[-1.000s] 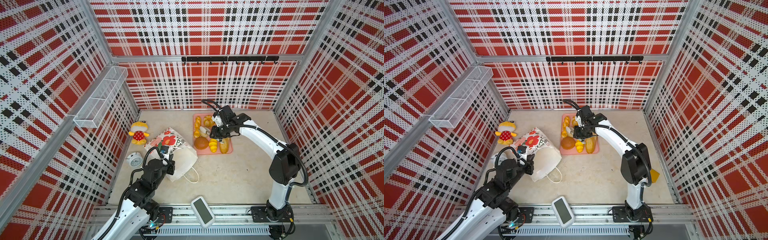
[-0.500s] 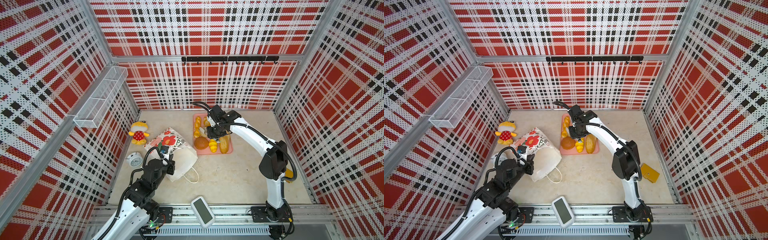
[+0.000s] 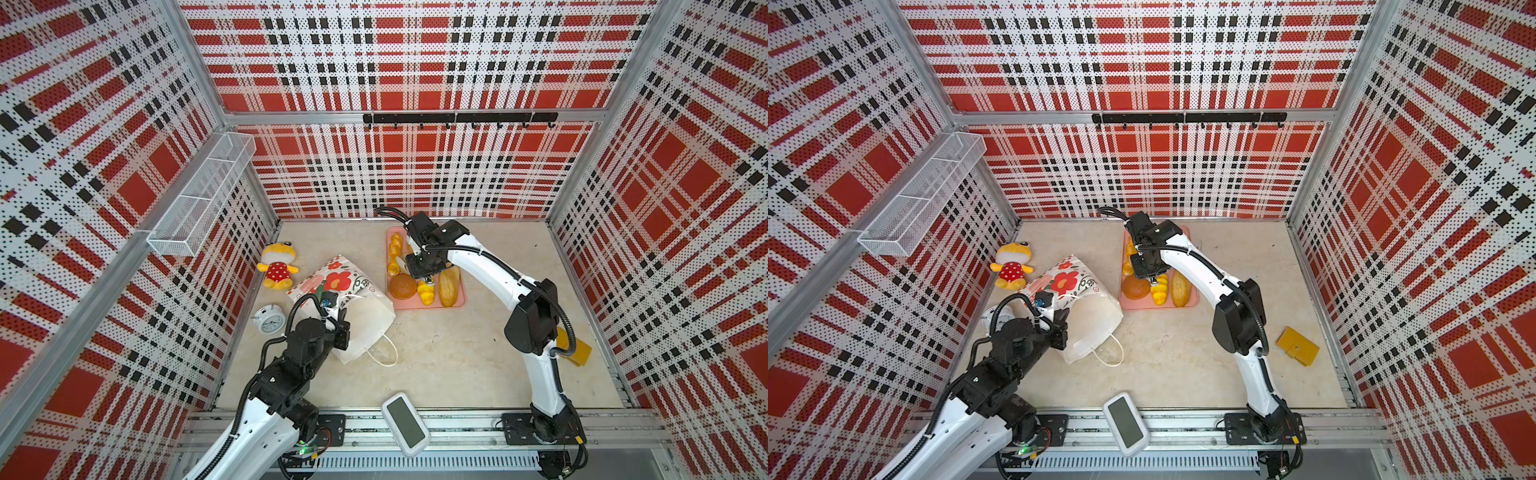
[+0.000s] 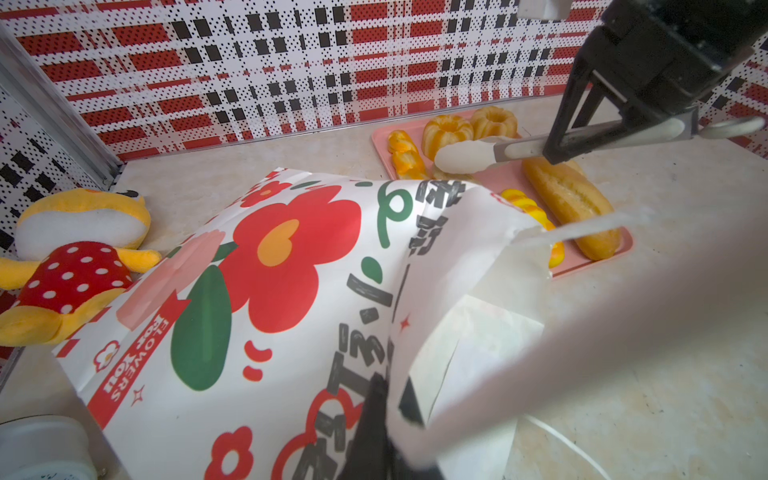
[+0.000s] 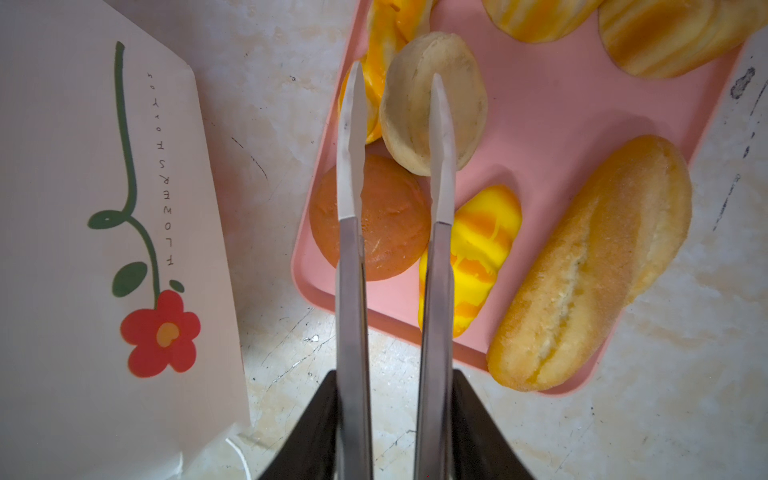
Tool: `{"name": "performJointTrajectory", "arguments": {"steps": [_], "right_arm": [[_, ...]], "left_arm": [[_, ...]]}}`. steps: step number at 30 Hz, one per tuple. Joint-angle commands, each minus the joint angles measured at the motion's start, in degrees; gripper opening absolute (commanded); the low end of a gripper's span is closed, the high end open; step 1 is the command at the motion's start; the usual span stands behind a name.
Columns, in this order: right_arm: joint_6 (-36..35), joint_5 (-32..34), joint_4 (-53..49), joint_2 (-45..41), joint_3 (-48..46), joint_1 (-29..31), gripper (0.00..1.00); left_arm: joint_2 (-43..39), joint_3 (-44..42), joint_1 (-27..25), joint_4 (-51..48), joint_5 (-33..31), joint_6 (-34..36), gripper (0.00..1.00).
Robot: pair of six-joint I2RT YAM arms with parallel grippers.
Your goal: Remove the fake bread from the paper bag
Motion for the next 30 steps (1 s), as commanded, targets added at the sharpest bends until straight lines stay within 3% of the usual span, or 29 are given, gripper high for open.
{"name": "performJointTrajectory", "arguments": {"steps": [1, 14, 30], "right_arm": [[-1.32, 4.27, -2.33, 2.11, 3.46, 0.74, 0.4], [-2.02, 10.58, -4.92, 3.64, 3.94, 1.15, 0.31], [-2.58, 9.5, 0.62, -6.41, -11.31, -6.67, 0.25]], "left_arm": [[-0.47, 0.4, -0.5, 0.23, -0.77, -0.71, 0.0], [-0.7, 0.43, -0.58, -0.2, -1.07, -0.52, 0.0], [-0.27, 0.39, -0.57, -0.06, -1.13, -0.44, 0.0]]}}
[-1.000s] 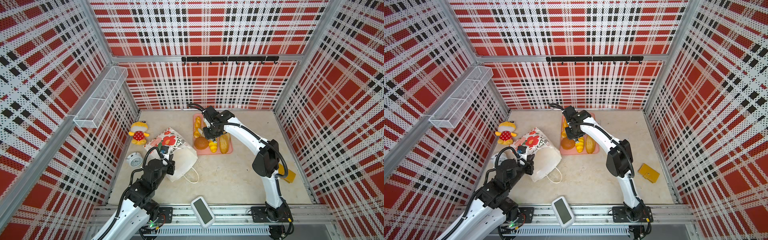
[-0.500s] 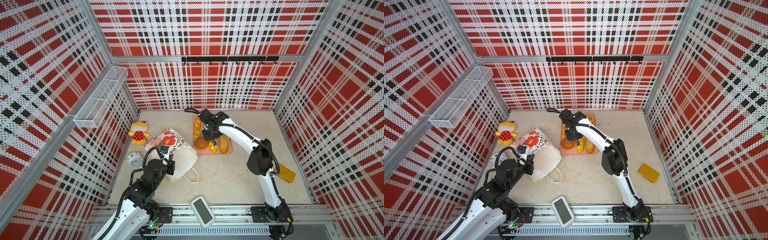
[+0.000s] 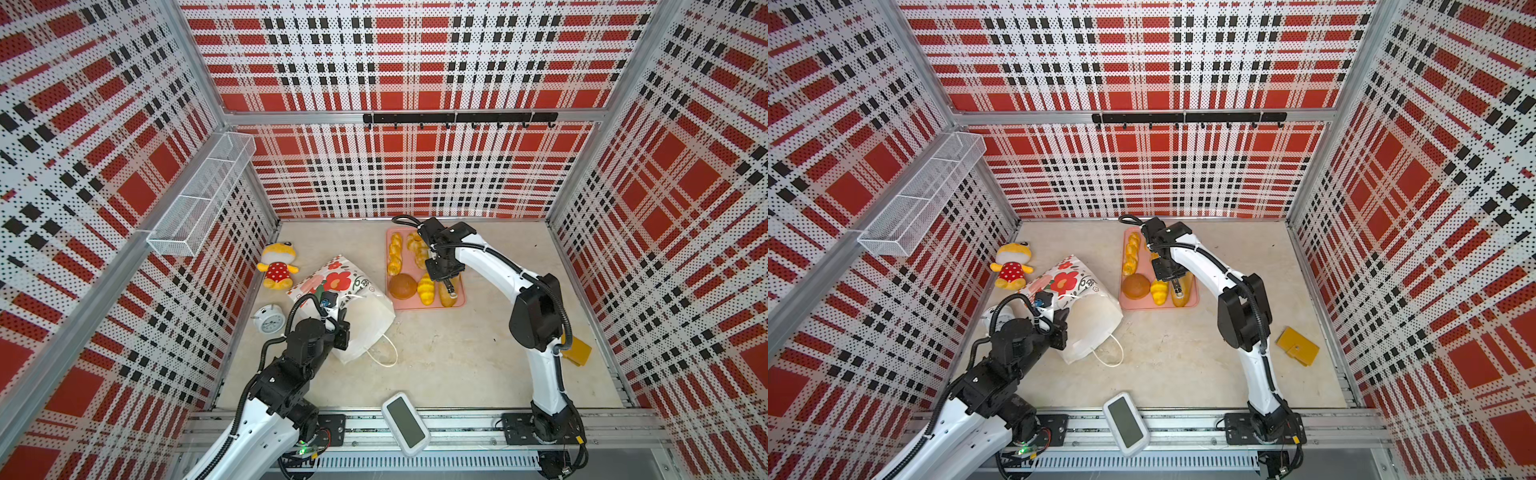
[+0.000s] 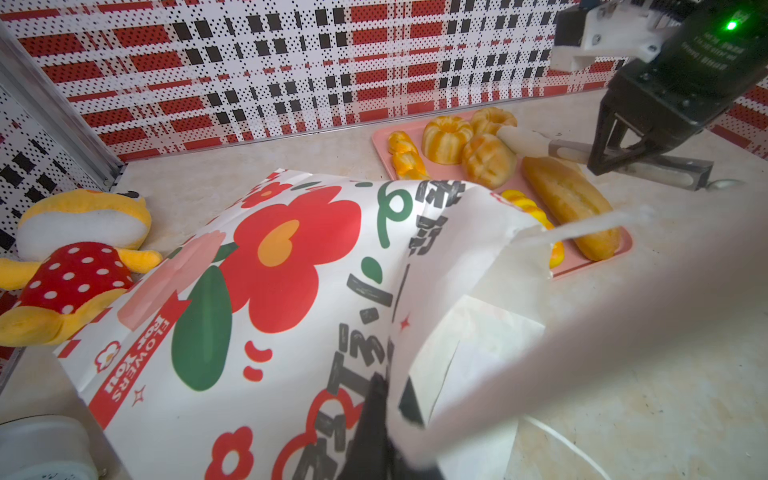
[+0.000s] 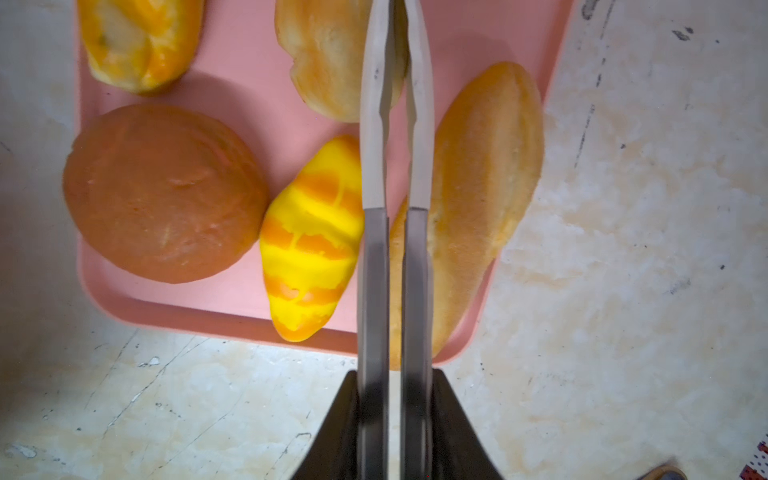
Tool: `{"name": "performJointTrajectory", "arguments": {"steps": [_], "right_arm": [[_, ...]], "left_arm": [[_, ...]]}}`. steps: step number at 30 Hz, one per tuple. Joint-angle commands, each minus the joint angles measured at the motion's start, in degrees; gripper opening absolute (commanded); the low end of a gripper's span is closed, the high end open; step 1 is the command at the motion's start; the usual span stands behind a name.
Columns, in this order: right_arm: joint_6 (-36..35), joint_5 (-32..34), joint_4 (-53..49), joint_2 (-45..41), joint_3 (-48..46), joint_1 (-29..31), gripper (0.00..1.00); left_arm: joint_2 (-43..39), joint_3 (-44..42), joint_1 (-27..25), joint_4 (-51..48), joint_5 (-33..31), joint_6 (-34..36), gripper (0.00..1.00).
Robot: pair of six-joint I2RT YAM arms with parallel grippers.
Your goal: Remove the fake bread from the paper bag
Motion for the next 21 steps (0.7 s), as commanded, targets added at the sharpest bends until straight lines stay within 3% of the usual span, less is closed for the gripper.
{"name": "performJointTrajectory", "arguments": {"steps": [1, 21], "right_arm": [[-0.28, 0.05, 2.49, -4.35, -2.41, -1.03, 0.25], [-1.33, 1.35, 1.54, -8.26, -5.34, -5.59, 0.37]], "left_arm": [[-0.03, 0.42, -0.54, -0.02, -1.06, -0.39, 0.0], [0.01, 0.45, -0.54, -0.02, -0.98, -0.25, 0.0]]}}
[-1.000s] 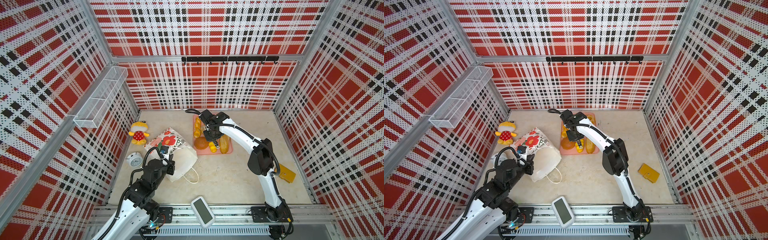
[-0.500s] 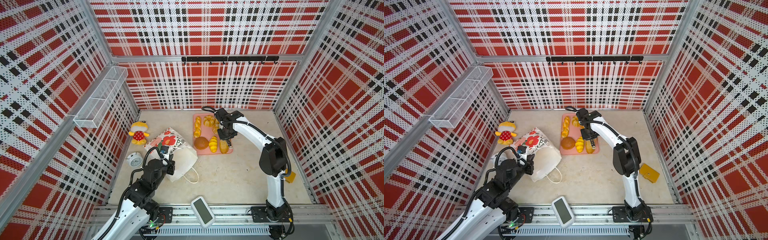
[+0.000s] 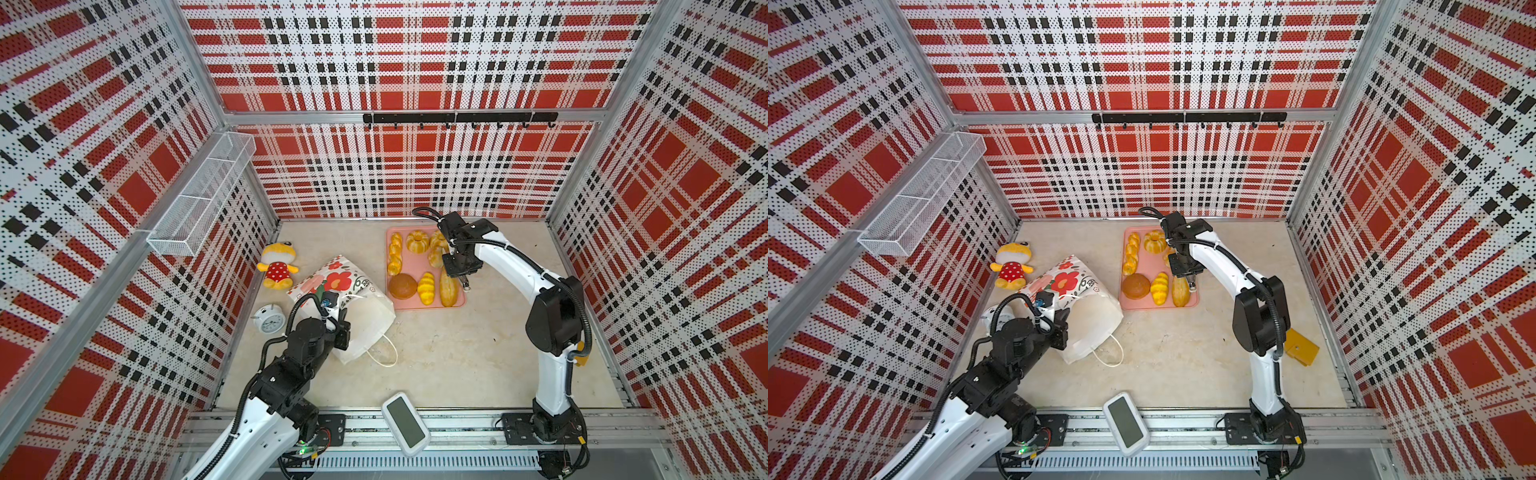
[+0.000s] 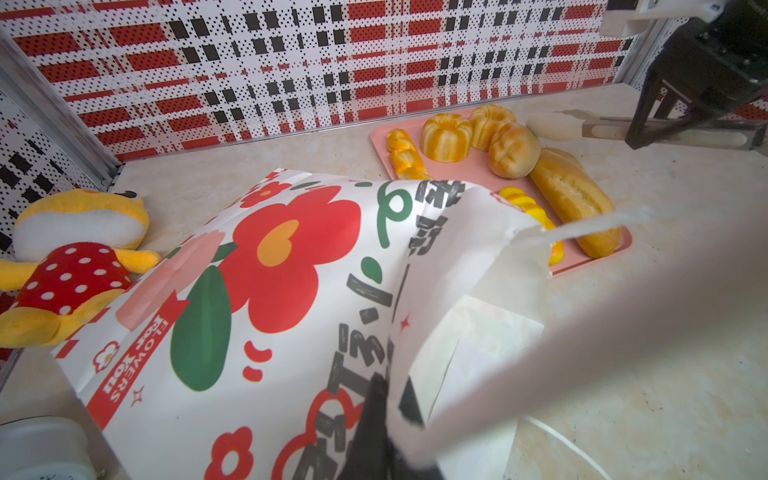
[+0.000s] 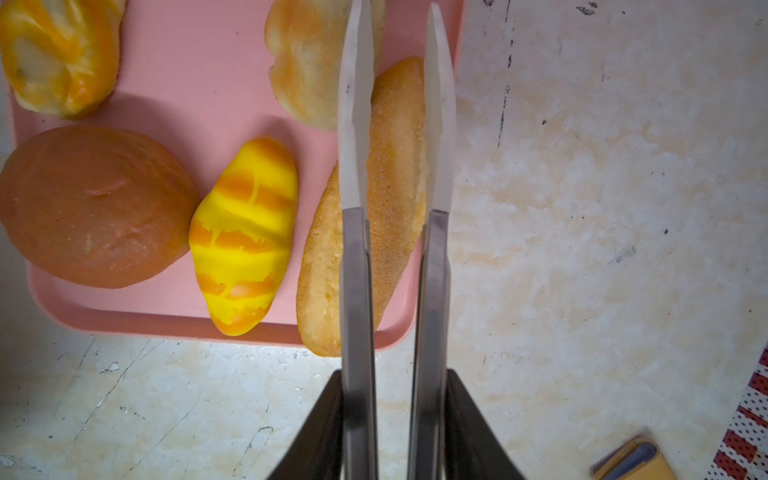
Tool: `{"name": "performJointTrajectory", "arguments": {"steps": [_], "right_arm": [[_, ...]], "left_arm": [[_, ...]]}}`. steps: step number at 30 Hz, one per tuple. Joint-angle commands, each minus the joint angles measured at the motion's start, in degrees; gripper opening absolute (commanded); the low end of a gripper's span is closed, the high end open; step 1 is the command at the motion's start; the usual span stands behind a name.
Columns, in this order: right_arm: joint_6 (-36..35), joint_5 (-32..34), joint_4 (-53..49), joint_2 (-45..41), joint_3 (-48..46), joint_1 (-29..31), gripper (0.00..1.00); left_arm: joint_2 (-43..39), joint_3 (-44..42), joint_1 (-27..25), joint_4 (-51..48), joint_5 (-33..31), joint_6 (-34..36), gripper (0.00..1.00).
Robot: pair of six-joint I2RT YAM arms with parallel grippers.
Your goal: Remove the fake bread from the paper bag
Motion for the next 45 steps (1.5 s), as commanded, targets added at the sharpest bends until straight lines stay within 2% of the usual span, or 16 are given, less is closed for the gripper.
{"name": "performJointTrajectory", "arguments": {"steps": [1, 12, 20, 26, 29, 38, 45], "right_arm": [[-0.85, 1.29, 0.13, -3.02, -0.44, -0.82, 0.37], [-2.12, 2.24, -2.78, -4.37, 1.48, -2.06, 0.37], [-2.86, 2.22, -5.91, -4.47, 5.66, -1.95, 0.32], [-3.27, -1.52, -5.83, -3.03, 9.91, -2.1, 0.25], [-3.37, -5.44, -4.91, -1.18, 12.55, -2.12, 0.23], [-3.44, -10.31, -5.06, 7.21, 23.59, -3.92, 0.17], [-3.53, -10.28, -4.42, 8.71, 21.63, -4.64, 0.13]], "left_arm": [[-0.32, 0.43, -0.35, 0.0, -1.06, -0.42, 0.0], [-0.1, 0.45, -0.28, 0.19, -0.98, -0.58, 0.0], [-0.23, 0.44, -0.35, 0.32, -0.98, -0.61, 0.0], [-0.02, 0.42, -0.3, 0.58, -0.87, -0.63, 0.0], [-0.17, 0.45, -0.34, 0.48, -0.89, -0.63, 0.0], [-0.49, 0.44, -0.34, 0.16, -1.07, -0.41, 0.0], [-0.59, 0.42, -0.35, -0.06, -1.06, -0.41, 0.0]]}}
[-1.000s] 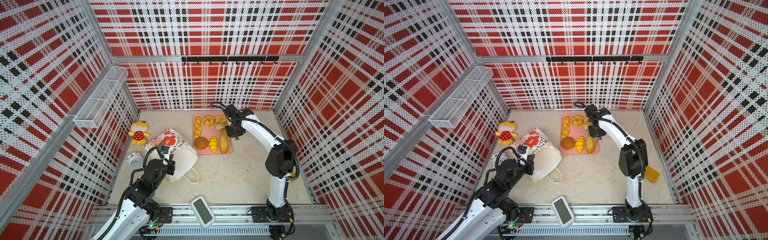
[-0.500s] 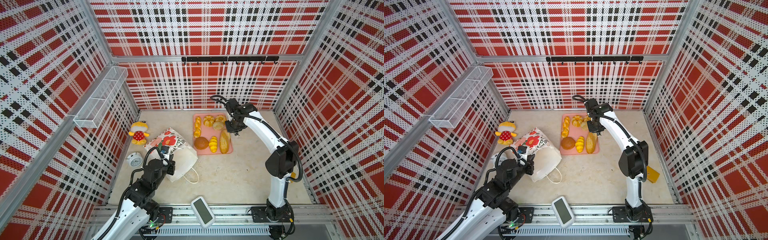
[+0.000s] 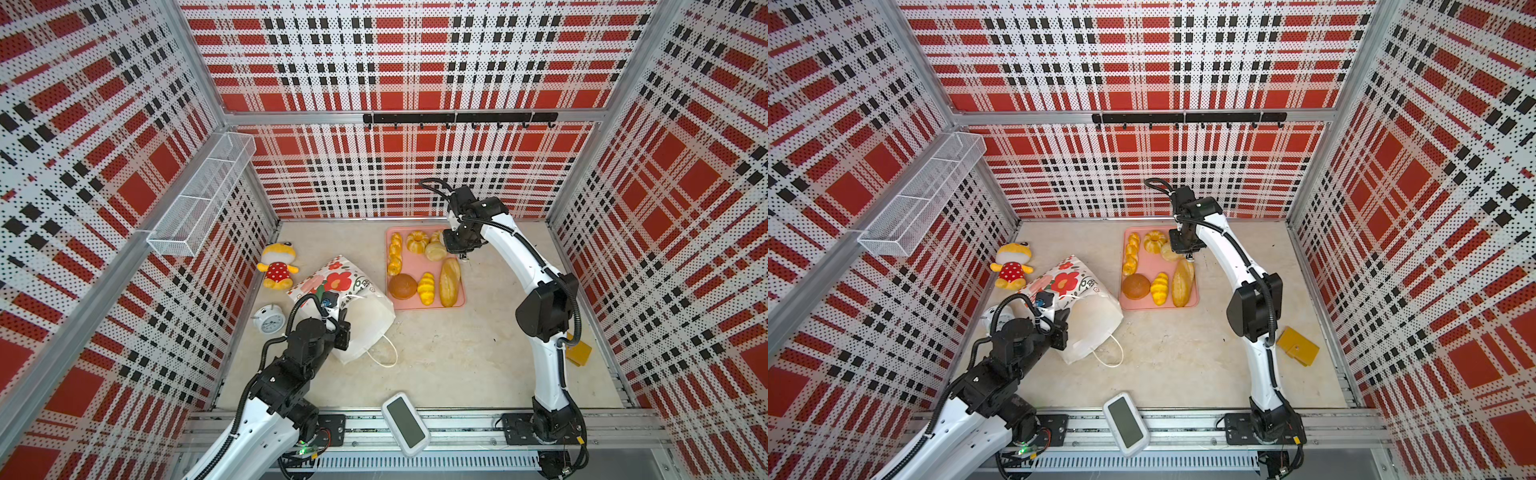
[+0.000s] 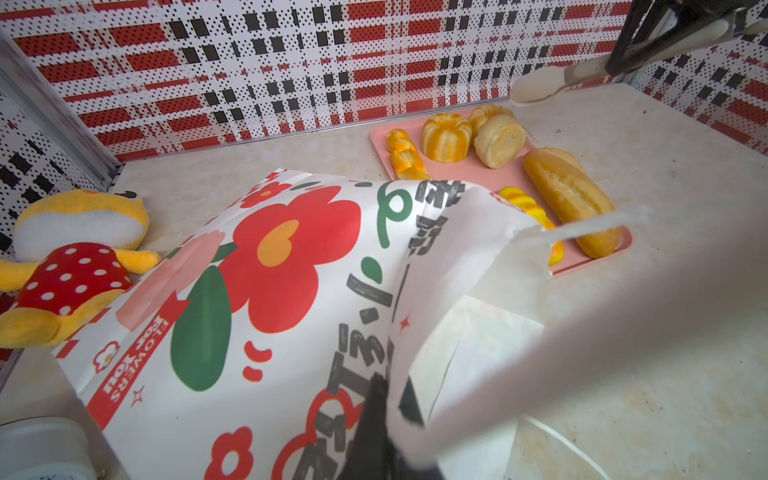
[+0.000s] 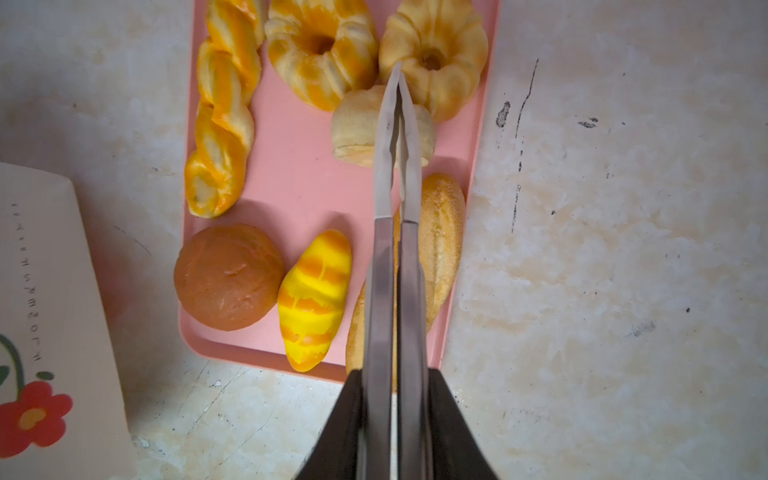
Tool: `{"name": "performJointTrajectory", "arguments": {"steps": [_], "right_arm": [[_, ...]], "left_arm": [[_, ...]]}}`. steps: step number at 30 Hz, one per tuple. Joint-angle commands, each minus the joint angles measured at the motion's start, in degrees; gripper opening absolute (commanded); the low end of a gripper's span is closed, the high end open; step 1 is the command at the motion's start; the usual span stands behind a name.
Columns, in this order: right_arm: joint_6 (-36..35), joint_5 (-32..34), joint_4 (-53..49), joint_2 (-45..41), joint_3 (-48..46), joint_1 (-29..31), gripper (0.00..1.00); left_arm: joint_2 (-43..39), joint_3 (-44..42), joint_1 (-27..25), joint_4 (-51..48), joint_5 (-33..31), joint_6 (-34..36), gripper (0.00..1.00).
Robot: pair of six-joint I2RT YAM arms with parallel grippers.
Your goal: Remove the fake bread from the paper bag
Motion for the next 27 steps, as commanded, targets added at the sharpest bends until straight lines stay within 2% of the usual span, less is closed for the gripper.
{"name": "performJointTrajectory", "arguments": {"steps": [1, 4, 10, 16, 27], "right_arm": [[-0.89, -1.34, 1.86, -0.43, -1.45, -0.19, 0.12], [-0.54, -2.83, 2.52, -1.17, -4.79, -0.14, 0.09], [1.54, -5.56, 8.62, -6.61, -17.09, 0.81, 0.08], [4.92, -8.68, 14.06, -11.97, -25.65, 3.64, 0.08], [9.36, -12.87, 19.4, -13.26, -31.4, 6.31, 0.06]], "left_arm": [[-0.56, 0.48, -0.32, -0.03, -1.1, -0.45, 0.0], [-0.6, 0.49, -0.32, -0.1, -1.07, -0.45, 0.0], [-0.67, 0.46, -0.32, 0.16, -1.07, -0.4, 0.0], [-0.91, 0.48, -0.28, -0.13, -1.05, -0.62, 0.0], [-1.59, 0.43, -0.41, -0.18, -1.07, -0.73, 0.0]]}}
